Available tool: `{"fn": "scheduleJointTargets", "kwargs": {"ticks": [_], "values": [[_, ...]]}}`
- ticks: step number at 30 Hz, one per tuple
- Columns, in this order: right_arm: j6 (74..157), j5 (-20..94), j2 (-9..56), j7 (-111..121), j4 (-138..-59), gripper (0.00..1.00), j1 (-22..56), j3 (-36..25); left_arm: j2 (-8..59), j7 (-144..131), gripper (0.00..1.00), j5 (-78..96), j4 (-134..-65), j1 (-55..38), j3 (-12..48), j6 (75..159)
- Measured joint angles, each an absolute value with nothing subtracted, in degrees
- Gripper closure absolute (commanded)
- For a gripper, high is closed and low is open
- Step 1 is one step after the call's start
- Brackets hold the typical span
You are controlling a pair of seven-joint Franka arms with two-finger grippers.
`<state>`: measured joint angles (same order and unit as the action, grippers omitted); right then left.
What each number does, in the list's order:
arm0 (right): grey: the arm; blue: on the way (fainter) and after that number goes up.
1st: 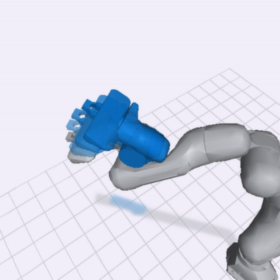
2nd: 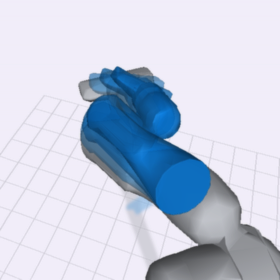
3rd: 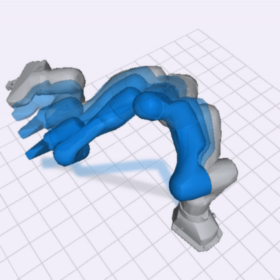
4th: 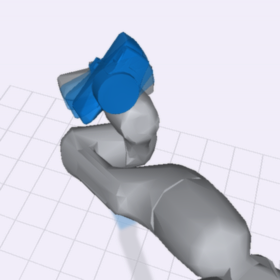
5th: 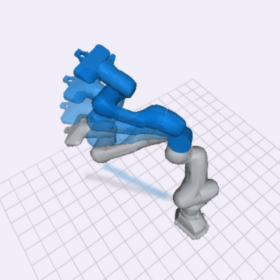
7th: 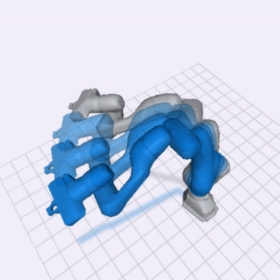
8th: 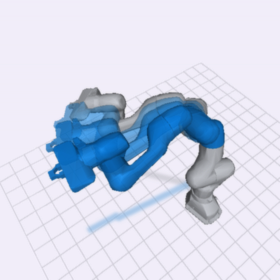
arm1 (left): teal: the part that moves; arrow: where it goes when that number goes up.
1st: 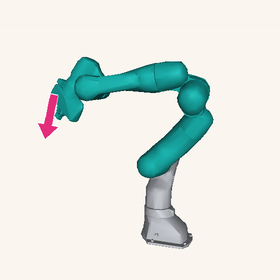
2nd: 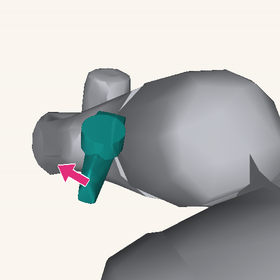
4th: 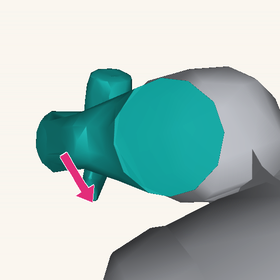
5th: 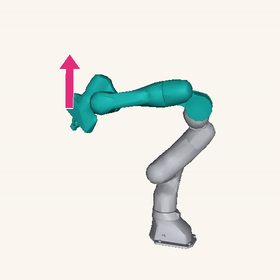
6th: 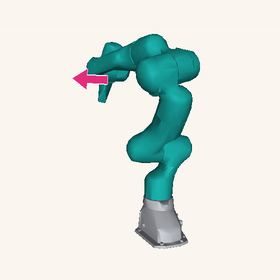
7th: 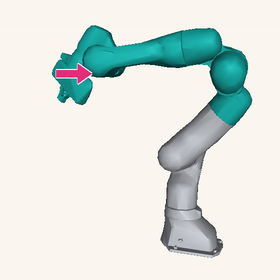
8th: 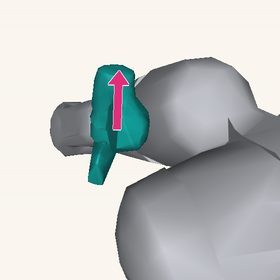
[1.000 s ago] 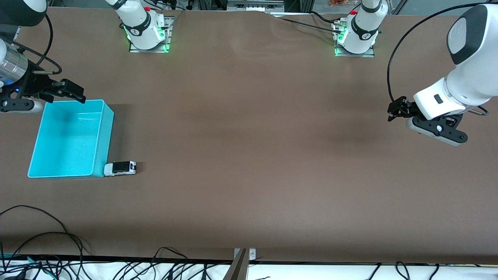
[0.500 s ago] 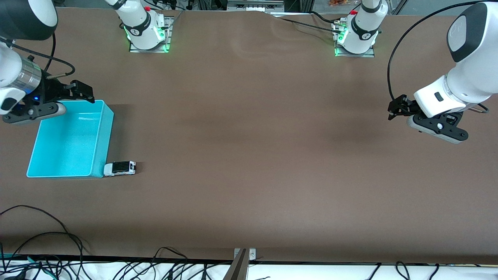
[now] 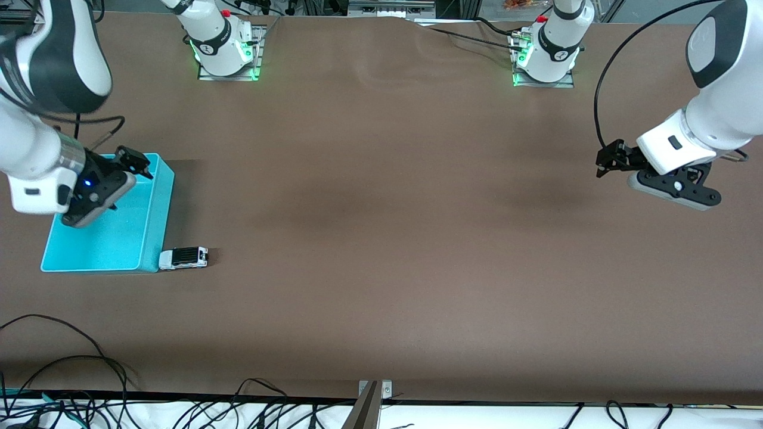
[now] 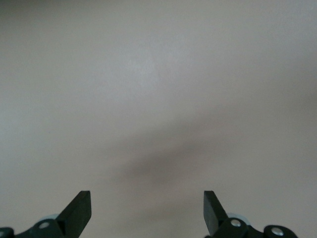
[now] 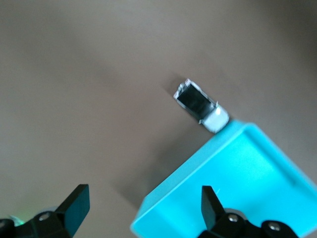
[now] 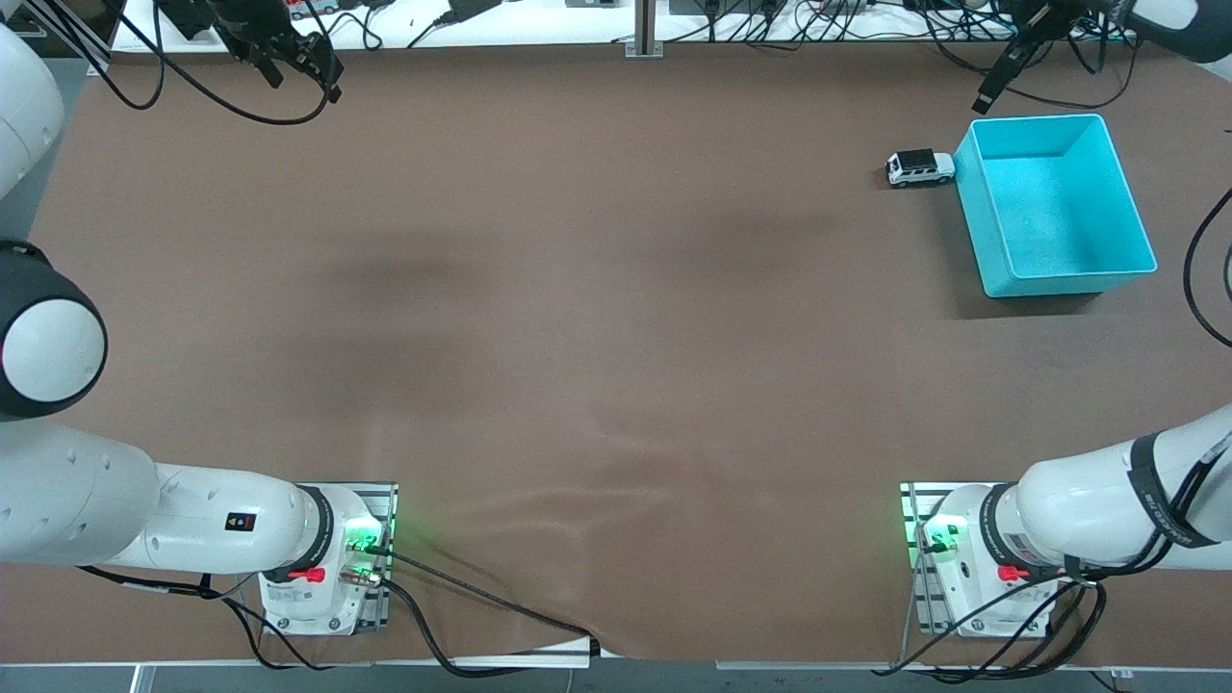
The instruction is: Wind and store white jeep toy
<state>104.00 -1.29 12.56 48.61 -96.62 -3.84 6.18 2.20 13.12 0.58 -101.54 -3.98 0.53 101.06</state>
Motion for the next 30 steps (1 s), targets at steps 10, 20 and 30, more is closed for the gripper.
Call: {"fn": "scheduleJointTargets", "kwargs": {"ticks": [10, 20, 30], "values": [[114.41, -1.32, 20.72, 70.87, -96.67, 0.0, -3.88, 6.09, 0.45, 12.66, 0.0, 0.61, -103.68, -3.88, -0.67, 99.51], [124.89, -1.33, 29.13, 84.53, -96.73, 0.0, -4.06, 5.92, -0.07, 11.47, 0.0, 0.78, -100.06, -3.94, -0.64, 93.43], [131.49, -1.35, 34.85, 91.05, -96.72, 0.0, -4.44, 5.74, -0.5, 11.46, 0.0, 0.78, -94.58, -3.91, -0.6, 89.76]]}}
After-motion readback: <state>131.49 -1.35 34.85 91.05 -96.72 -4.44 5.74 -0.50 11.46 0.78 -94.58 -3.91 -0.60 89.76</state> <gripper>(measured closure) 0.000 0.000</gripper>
